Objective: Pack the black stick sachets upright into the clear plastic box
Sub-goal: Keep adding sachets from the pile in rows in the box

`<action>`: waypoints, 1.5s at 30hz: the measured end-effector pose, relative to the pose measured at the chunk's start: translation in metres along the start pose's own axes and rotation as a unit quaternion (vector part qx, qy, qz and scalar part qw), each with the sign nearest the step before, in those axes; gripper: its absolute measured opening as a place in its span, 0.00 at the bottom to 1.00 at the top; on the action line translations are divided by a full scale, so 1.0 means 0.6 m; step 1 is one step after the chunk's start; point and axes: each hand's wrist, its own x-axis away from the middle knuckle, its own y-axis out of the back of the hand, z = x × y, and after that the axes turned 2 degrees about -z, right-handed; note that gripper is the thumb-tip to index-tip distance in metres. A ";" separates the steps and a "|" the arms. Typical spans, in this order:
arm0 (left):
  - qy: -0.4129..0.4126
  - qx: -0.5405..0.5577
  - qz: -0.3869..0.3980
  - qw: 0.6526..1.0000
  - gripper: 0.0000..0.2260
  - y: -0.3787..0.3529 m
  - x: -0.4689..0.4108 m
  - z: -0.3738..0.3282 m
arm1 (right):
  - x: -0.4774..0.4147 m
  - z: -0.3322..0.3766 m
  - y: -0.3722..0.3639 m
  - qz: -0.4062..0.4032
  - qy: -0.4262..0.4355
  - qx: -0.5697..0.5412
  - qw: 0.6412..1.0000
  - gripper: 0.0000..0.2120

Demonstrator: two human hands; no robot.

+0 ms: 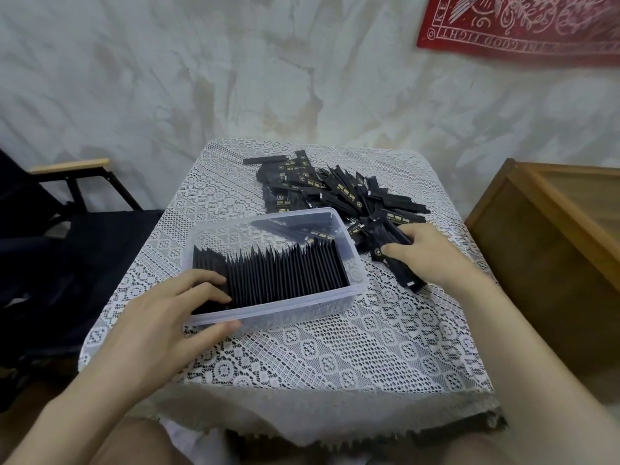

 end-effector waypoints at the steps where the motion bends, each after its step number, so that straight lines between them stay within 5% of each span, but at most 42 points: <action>1: 0.001 0.000 0.002 1.000 0.21 0.000 0.000 0.000 | 0.002 0.002 -0.001 0.003 0.000 -0.003 1.000 0.09; 9: 0.004 0.002 0.002 1.000 0.21 0.000 0.000 0.001 | 0.013 0.012 -0.014 0.012 -0.013 -0.047 0.999 0.06; 17: 0.004 0.005 0.007 1.000 0.22 0.000 -0.001 0.001 | 0.009 -0.021 -0.010 -0.032 0.002 0.121 0.992 0.01; 30: 0.005 -0.001 0.009 1.000 0.22 0.001 -0.001 0.001 | 0.017 0.008 -0.052 -0.012 -0.019 0.207 0.978 0.26; 37: 0.004 -0.006 0.016 1.000 0.22 0.002 -0.001 0.000 | 0.011 0.003 -0.029 0.092 -0.045 0.137 0.985 0.14; 45: -0.003 -0.003 -0.001 1.000 0.22 -0.003 -0.002 0.002 | 0.080 0.148 0.019 0.037 0.059 -0.121 0.990 0.06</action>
